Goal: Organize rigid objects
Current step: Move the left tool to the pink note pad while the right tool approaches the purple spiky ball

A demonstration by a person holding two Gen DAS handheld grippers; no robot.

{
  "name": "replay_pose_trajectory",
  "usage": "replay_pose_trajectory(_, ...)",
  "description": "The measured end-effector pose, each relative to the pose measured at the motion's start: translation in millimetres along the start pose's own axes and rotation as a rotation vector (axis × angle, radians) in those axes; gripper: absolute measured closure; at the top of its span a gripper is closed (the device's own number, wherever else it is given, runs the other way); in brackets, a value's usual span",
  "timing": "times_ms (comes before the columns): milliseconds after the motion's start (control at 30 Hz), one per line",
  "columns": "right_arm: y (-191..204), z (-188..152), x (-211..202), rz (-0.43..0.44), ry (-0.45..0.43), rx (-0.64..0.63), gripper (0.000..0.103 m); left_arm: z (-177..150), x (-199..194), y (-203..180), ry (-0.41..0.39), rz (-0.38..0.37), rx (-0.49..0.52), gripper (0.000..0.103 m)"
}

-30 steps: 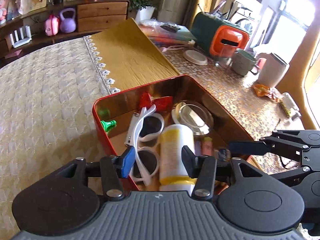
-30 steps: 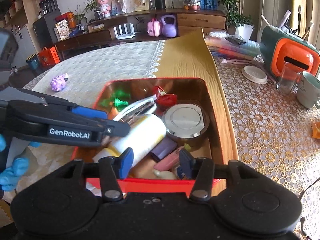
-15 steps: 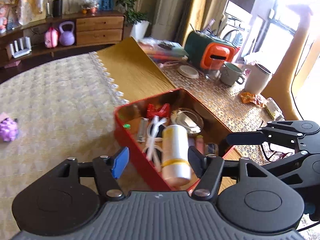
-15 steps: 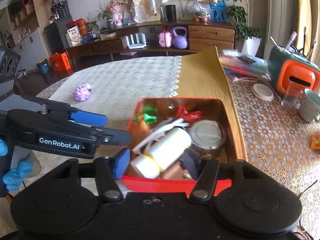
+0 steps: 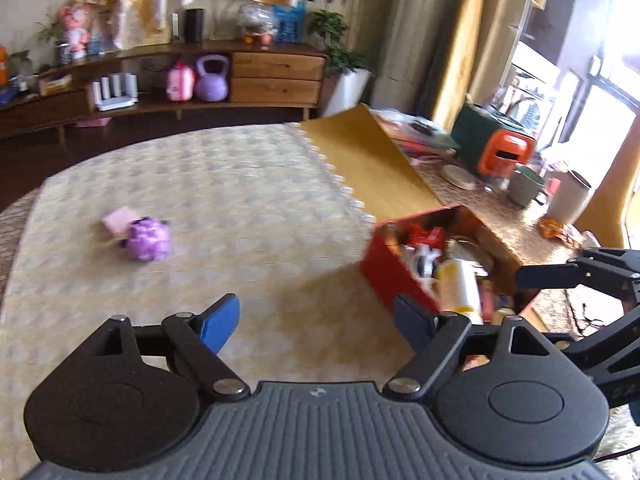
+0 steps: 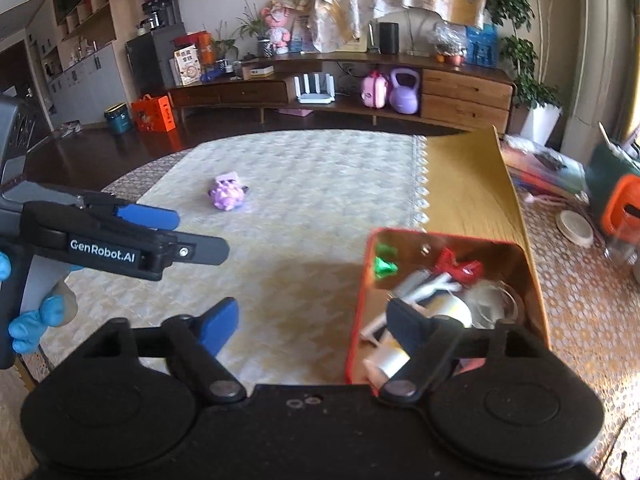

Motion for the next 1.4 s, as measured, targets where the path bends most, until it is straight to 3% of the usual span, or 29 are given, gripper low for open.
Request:
replay_pose_trajectory(267,36.0,16.6,26.7,0.046,0.018,-0.044,0.012,-7.4,-17.0,59.8,-0.036,0.045,-0.070,0.019)
replay_pose_trajectory(533,73.4,33.5,56.7,0.106,0.010,-0.131,0.003,-16.7,-7.8,111.6,-0.027,0.110,-0.111,0.011)
replay_pose_trajectory(667,82.6,42.3,79.4,0.121,0.022,-0.137,0.002,-17.7,3.3,136.4,-0.033,0.176,-0.103,0.000)
replay_pose_trajectory(1067,95.4,68.4,150.6,0.147,0.060,-0.154,0.003,13.1,64.4,200.2,-0.034,0.220,-0.025,0.000)
replay_pose_trajectory(1233,100.5,76.4,183.4,0.149,0.082,-0.185,0.005,27.4,99.9,232.6,-0.030,0.273,-0.020,0.000)
replay_pose_trajectory(1400,104.0,83.1,214.1,0.147,0.104,-0.216,0.006,33.3,135.4,246.3,-0.013,0.265,0.043,0.000)
Point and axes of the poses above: each gripper's, at about its wrist camera, not at the fingertips, and x roughly the way its jaws point, y to its left, z to its top, the point moved 2 cm from there along x, roughly the way its jaws point, and after that the axes turned 1 degree about x, right-handed, at the moved point
